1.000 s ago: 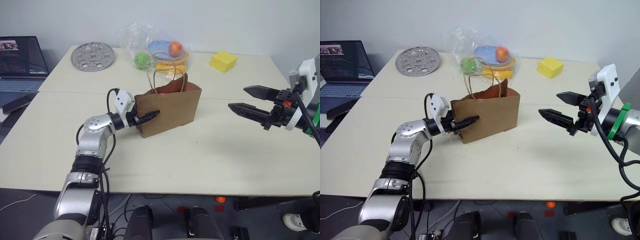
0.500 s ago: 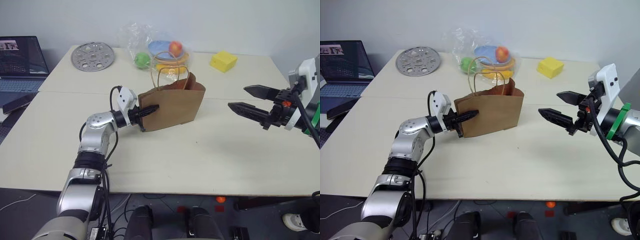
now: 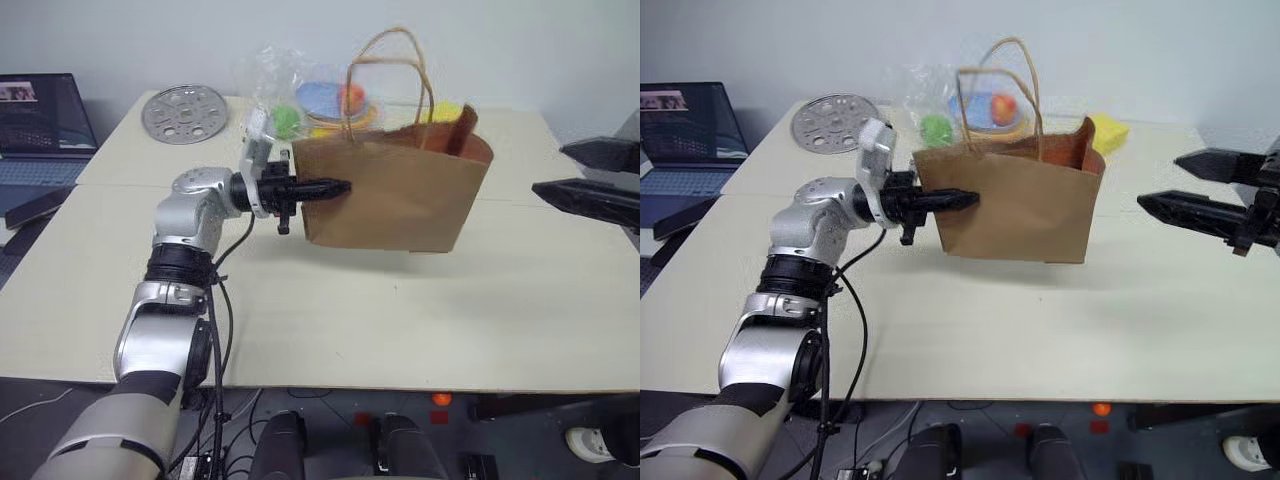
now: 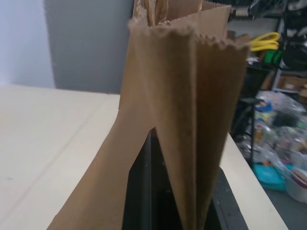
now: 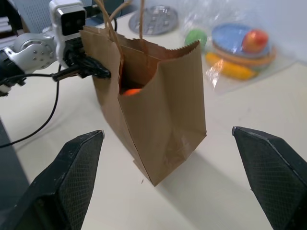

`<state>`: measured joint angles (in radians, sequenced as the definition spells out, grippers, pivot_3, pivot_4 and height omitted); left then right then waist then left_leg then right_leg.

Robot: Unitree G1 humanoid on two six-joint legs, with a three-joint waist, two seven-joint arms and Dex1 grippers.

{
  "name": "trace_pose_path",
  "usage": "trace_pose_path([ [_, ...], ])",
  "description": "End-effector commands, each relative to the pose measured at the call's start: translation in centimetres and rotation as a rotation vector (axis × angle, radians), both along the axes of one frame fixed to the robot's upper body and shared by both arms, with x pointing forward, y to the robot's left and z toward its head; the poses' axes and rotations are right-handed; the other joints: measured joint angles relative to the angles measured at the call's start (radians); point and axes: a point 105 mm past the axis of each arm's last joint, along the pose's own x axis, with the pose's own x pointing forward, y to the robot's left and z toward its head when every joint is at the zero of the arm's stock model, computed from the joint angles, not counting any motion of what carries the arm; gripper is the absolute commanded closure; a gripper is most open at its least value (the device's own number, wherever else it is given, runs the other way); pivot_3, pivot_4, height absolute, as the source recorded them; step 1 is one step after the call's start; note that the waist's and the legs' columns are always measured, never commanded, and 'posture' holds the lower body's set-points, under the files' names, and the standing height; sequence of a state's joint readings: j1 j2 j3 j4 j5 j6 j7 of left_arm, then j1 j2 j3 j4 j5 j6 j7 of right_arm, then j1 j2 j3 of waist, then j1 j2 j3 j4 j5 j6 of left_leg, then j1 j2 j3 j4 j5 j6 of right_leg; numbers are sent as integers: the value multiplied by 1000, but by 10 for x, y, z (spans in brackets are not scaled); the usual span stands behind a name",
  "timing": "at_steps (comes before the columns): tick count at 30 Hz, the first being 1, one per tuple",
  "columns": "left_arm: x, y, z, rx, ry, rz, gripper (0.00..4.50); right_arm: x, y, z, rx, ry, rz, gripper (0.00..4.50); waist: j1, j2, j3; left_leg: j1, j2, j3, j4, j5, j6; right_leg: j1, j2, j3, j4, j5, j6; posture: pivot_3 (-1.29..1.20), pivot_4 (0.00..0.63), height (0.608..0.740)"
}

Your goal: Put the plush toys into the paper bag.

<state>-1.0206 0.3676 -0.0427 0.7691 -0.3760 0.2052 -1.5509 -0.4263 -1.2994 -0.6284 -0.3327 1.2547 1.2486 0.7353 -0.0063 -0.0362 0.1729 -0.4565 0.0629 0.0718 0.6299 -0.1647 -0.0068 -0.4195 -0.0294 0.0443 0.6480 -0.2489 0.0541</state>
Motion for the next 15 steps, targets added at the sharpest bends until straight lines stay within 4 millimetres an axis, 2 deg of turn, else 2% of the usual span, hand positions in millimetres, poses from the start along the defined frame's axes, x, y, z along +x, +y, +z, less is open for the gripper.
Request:
trace_pose_path([
  [1,1,-9,-8,23,-35,-32,4432,-10,7,6,-4,-32,42,0,-1,0,0,0,0,0,0,0,0,0,0,0,0,0,0,0,150,740],
  [5,3,-12,-29,60,-63,-19,4432,-11,18,-2,-14,-28,79,0,-3,0,0,0,0,0,0,0,0,0,0,1,0,0,0,0,150,740],
  [7,4,-12,-31,61,-71,-7,4432,-10,20,-2,-11,-30,83,0,-3,0,0,0,0,-1,0,0,0,0,1,0,0,0,0,0,150,740],
  [10,9,-7,-28,46,-100,41,3817,-5,20,-3,-5,-37,77,0,-1,0,0,-1,0,-1,0,0,0,0,0,0,0,0,0,0,150,740],
  [12,7,-1,-28,52,-105,36,3132,-2,20,-4,1,-38,75,0,-1,0,0,-1,0,-1,0,0,0,0,0,1,0,0,0,0,150,740],
  [15,6,7,-25,55,-95,42,2355,3,21,-6,5,-43,83,0,-2,0,0,-1,0,-1,0,0,0,0,0,0,0,0,0,0,150,740],
])
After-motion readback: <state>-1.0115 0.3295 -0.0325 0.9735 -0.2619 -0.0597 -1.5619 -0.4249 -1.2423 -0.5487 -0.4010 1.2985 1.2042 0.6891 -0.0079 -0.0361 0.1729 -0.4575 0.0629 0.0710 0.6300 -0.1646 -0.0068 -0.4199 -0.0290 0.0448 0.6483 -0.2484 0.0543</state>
